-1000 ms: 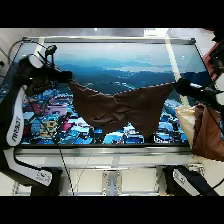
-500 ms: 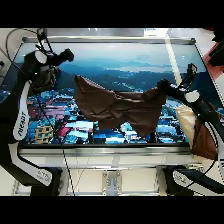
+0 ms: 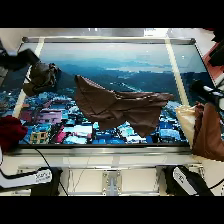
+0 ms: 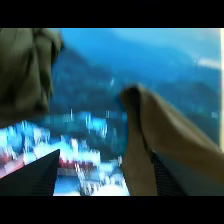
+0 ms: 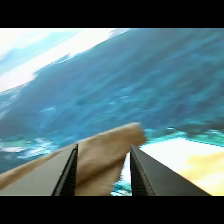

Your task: Fold the shirts.

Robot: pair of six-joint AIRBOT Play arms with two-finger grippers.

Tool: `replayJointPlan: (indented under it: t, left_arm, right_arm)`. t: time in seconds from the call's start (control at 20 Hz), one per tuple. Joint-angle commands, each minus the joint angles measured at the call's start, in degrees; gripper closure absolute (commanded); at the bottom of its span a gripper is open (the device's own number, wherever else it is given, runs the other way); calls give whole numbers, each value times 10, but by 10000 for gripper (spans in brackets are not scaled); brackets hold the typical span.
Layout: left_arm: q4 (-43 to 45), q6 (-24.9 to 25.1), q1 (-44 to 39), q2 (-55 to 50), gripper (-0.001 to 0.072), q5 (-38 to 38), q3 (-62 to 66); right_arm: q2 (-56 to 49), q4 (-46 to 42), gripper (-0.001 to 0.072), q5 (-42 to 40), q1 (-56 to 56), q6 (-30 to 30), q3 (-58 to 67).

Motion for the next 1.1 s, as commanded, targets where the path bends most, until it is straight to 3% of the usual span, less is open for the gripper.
replayJointPlan:
  t: [0.0,0.15,0.25,0.3,0.45,0.7,1.05]
  left_arm:
    - [-127,20,36,92,67,-12,-254]
    - [-270,35,12,101,67,93,-455]
    - [-341,84,-15,101,67,127,-528]
    - [-342,106,-36,101,67,125,-542]
    - [-325,103,-118,101,67,167,-554]
    - [-322,45,-246,74,67,324,-553]
    - [-412,35,-263,8,70,370,-551]
  right_arm:
    - [67,-61,328,111,-71,8,0]
    - [76,-38,327,157,-70,-19,0]
    - [79,2,327,158,-70,-34,0]
    - [79,27,327,156,-70,-46,0]
    - [79,93,327,151,-70,-64,0]
    - [81,132,328,154,-70,-76,0]
    - [89,132,327,170,-70,-89,0]
